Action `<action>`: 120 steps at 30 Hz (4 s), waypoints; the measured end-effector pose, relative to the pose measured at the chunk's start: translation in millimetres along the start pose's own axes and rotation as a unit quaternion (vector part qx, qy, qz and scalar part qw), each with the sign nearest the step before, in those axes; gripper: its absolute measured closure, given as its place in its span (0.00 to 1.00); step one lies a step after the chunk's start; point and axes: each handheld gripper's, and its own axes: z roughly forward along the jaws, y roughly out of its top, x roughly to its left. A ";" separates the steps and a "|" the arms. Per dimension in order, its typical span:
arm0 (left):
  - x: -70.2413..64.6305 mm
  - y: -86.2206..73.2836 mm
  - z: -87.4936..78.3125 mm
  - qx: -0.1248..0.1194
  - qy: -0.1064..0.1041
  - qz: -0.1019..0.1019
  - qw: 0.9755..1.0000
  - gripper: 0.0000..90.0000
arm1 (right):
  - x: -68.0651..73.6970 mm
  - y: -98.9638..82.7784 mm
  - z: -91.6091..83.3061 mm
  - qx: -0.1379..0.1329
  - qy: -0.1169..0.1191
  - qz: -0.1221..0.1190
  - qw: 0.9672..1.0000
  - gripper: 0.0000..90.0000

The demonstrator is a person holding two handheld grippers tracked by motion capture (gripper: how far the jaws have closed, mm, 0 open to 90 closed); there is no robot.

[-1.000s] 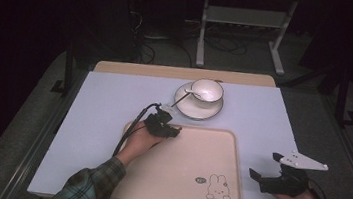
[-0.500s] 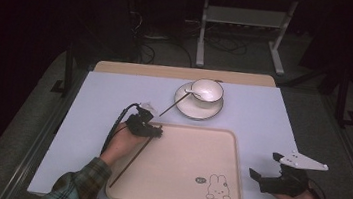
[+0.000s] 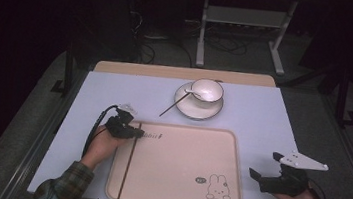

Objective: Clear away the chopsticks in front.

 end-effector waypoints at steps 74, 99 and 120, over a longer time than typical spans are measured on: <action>11.8 51.2 -19.7 -0.073 0.028 -0.036 0.996 0.94 | -0.2 -0.7 0.2 -0.002 0.000 -0.004 1.000 0.00; -96.6 1.8 18.3 -0.003 -0.033 0.042 0.999 0.94 | 1.9 -0.7 -0.9 -0.001 0.001 -0.006 1.000 0.00; -93.5 49.9 42.2 -0.020 -0.071 0.073 0.995 0.94 | 2.0 -0.4 0.7 0.001 0.003 -0.005 1.000 0.00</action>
